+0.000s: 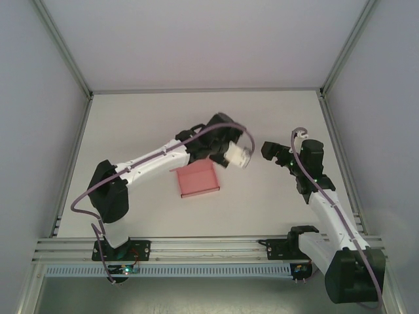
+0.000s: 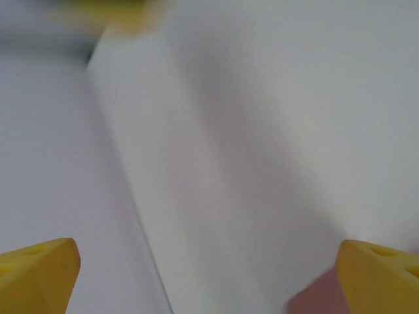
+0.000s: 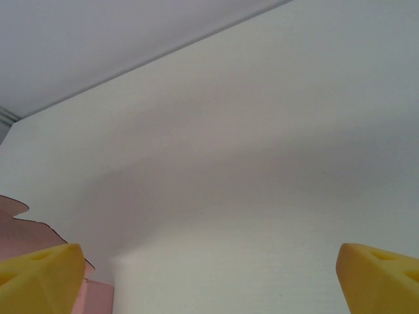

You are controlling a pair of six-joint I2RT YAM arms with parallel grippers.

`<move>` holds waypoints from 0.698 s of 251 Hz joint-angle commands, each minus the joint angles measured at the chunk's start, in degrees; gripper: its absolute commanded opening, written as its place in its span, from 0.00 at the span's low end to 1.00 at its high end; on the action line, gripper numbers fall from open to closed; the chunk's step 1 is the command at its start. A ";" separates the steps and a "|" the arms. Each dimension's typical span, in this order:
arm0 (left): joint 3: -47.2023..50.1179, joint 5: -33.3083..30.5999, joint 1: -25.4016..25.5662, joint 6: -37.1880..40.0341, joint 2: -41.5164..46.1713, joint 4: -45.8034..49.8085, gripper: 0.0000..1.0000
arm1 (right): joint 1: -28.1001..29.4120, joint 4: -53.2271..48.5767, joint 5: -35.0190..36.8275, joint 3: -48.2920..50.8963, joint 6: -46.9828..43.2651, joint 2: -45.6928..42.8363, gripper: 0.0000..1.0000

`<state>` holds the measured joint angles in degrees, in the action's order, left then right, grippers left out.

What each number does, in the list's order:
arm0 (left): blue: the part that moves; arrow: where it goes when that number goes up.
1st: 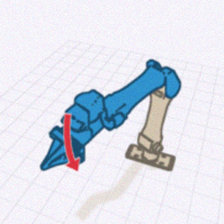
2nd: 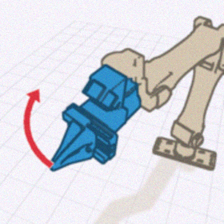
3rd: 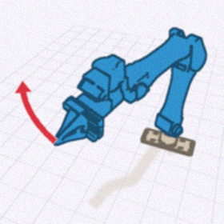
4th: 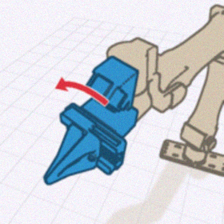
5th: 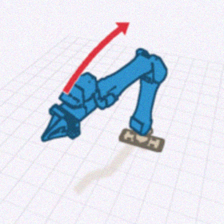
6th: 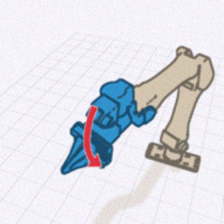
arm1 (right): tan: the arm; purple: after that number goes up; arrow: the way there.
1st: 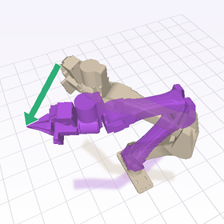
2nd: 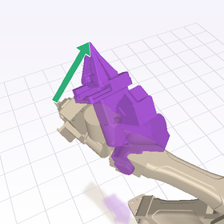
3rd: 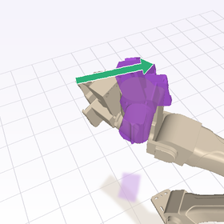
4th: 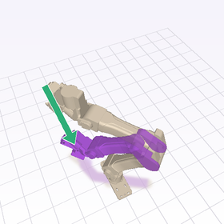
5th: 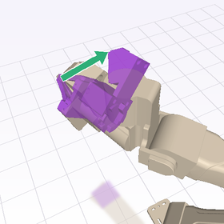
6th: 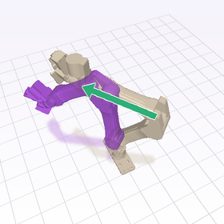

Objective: Assemble paper box

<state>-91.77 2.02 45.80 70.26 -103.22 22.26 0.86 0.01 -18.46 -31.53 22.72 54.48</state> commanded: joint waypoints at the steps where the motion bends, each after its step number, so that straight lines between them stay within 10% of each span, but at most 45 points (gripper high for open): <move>1: -4.99 -14.97 -5.84 -35.87 -0.70 -5.47 1.00 | -0.08 4.65 -5.02 -3.10 -4.61 2.19 0.98; 32: -3.26 -18.51 -12.95 -65.36 3.70 -1.67 1.00 | 0.99 5.35 -12.67 -6.91 -12.33 7.04 0.98; 64: 5.01 -8.03 -21.59 -86.15 11.01 2.42 1.00 | 4.47 4.60 -16.19 -12.54 -19.13 13.54 0.98; 175: 31.28 12.75 -26.95 -82.83 29.81 4.73 1.00 | 20.78 -26.85 -16.32 -43.12 -50.87 40.22 0.94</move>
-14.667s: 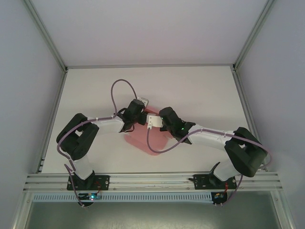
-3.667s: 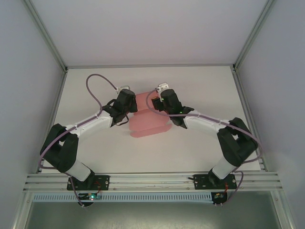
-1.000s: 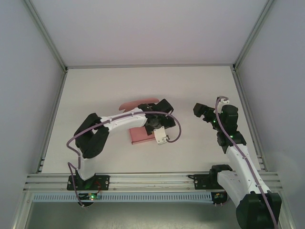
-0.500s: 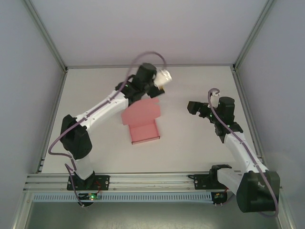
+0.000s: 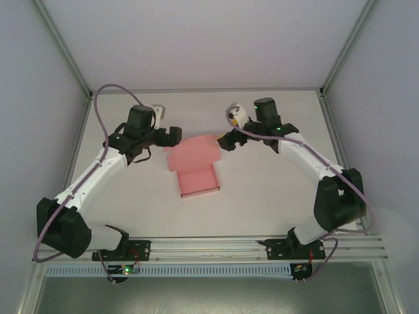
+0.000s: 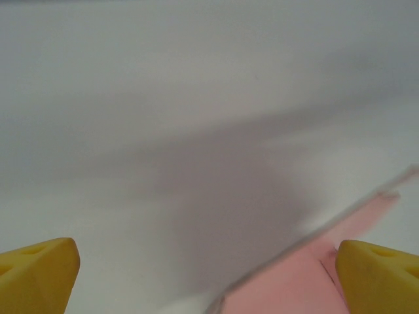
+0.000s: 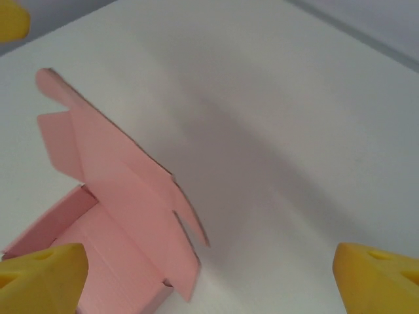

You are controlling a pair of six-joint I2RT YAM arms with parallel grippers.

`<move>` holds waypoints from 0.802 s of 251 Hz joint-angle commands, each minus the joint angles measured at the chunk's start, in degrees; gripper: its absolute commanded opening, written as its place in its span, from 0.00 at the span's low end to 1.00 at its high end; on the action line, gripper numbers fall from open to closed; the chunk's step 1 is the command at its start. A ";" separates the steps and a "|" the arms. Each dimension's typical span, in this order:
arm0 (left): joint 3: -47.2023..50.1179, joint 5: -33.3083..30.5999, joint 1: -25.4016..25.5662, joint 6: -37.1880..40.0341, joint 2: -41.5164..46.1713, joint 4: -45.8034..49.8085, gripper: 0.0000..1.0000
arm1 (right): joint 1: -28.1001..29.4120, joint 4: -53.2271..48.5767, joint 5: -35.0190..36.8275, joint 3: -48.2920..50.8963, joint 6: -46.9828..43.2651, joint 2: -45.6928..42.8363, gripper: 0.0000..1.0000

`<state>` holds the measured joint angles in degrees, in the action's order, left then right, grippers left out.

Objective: Assemble paper box

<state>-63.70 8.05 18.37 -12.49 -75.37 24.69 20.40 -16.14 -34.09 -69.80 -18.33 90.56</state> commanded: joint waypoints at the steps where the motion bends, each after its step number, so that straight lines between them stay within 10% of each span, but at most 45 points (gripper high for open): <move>1: 3.31 6.71 0.46 -0.08 2.02 2.34 1.00 | 1.27 -10.90 -0.75 -5.01 -9.86 4.33 0.94; 98: 0.45 10.52 1.70 6.41 -7.95 8.38 0.94 | 4.64 -15.56 -2.85 -11.32 -9.54 14.36 0.71; 201: -2.39 4.68 3.34 8.42 -10.23 13.86 0.83 | 4.91 -14.21 -0.46 -12.16 -5.93 15.94 0.26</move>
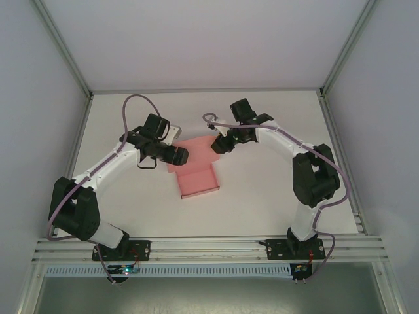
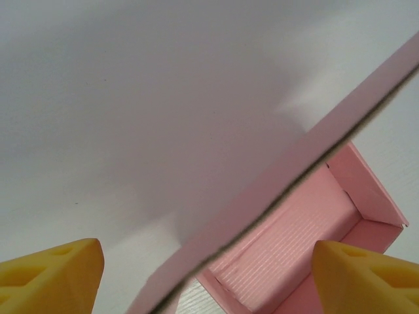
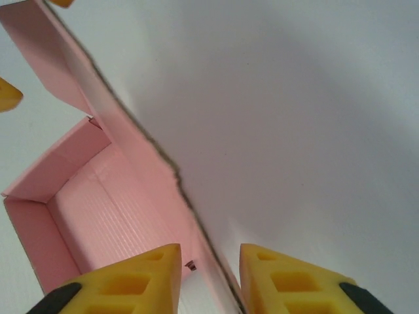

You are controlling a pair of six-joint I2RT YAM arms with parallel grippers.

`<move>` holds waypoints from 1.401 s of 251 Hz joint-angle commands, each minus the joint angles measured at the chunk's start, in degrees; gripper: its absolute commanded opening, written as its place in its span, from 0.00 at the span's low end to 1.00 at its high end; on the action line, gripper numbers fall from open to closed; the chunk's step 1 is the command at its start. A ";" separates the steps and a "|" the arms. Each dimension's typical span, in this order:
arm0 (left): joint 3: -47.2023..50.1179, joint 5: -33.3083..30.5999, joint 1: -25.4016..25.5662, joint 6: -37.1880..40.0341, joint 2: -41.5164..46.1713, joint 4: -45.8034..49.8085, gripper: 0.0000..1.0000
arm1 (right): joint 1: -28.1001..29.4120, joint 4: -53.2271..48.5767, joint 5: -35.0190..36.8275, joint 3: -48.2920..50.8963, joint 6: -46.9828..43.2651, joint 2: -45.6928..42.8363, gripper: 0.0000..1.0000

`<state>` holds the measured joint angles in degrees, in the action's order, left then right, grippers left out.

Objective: Assemble paper box

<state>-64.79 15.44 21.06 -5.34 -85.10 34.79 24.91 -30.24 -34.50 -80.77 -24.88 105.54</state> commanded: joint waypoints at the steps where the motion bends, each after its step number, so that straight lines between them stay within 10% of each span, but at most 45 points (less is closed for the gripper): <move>1: -1.34 -2.75 0.65 1.29 -0.51 3.83 0.83 | 0.41 -0.10 -0.09 -1.16 0.63 1.02 0.26; 84: -0.09 -3.73 0.75 1.60 -0.29 5.53 0.79 | 0.33 0.69 -2.08 -0.14 0.55 1.06 0.15; 156: -0.84 -4.62 0.73 1.47 -0.51 5.52 0.23 | 0.01 4.60 0.07 4.06 1.75 -2.95 0.08; 214: -2.07 -5.52 0.91 -2.05 -0.68 1.41 0.00 | 0.11 13.56 4.58 8.95 9.24 -7.60 0.01; 351: -9.01 -17.80 5.66 -18.25 -10.48 -15.42 0.00 | 9.22 43.81 42.71 18.57 39.58 -7.58 0.00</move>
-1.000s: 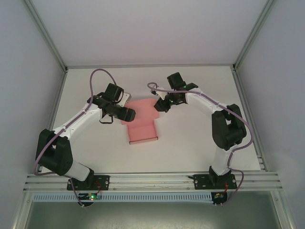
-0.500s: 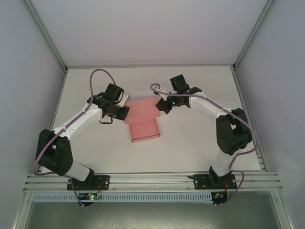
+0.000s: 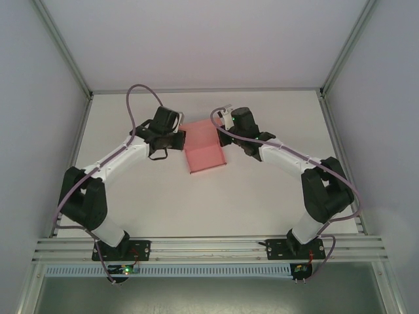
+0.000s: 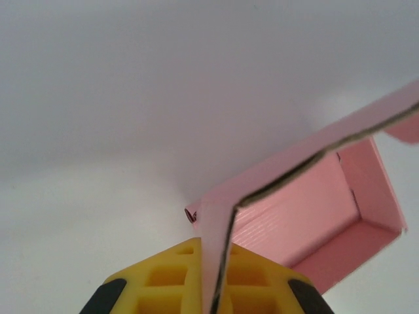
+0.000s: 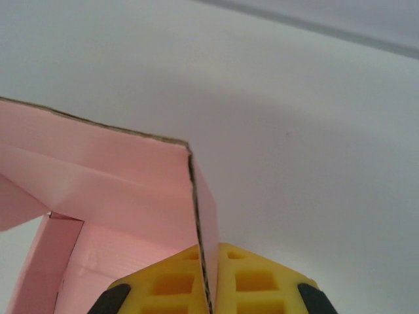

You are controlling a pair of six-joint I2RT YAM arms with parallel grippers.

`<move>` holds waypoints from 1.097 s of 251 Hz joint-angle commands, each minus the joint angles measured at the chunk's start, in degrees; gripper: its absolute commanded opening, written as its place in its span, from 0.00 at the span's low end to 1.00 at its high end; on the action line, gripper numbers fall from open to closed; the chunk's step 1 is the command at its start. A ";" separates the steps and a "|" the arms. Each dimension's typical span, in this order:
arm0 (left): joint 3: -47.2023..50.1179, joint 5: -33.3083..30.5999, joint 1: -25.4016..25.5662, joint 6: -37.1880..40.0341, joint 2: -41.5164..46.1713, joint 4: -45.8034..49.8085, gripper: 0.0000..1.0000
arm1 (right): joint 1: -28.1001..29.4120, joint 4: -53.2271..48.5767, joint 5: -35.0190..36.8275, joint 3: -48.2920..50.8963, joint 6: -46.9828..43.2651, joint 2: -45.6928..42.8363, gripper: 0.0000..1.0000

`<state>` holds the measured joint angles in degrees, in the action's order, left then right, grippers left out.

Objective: Assemble paper box

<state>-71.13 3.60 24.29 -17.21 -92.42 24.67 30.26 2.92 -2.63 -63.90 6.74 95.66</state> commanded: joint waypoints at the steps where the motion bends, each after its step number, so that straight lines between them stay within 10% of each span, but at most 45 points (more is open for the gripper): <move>1: -2.68 -6.14 2.56 -6.49 -3.22 -5.40 0.00 | 4.07 10.85 11.13 1.77 7.94 2.36 0.00; 89: 6.51 -8.10 7.94 -13.08 -4.52 -18.20 0.00 | 9.35 26.07 18.39 10.96 15.97 3.95 0.00; 238: 31.44 -3.89 14.18 -15.40 3.35 -39.25 0.00 | 15.35 47.61 18.12 35.86 3.04 -1.25 0.00; 275: 31.29 -3.60 14.19 -13.87 6.47 -34.19 0.24 | 15.61 48.85 15.33 39.11 -4.05 -3.25 0.00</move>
<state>-41.01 -8.99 35.59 -31.44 -87.20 -16.19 43.40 52.36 21.56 -27.75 9.78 93.06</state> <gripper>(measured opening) 0.143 0.050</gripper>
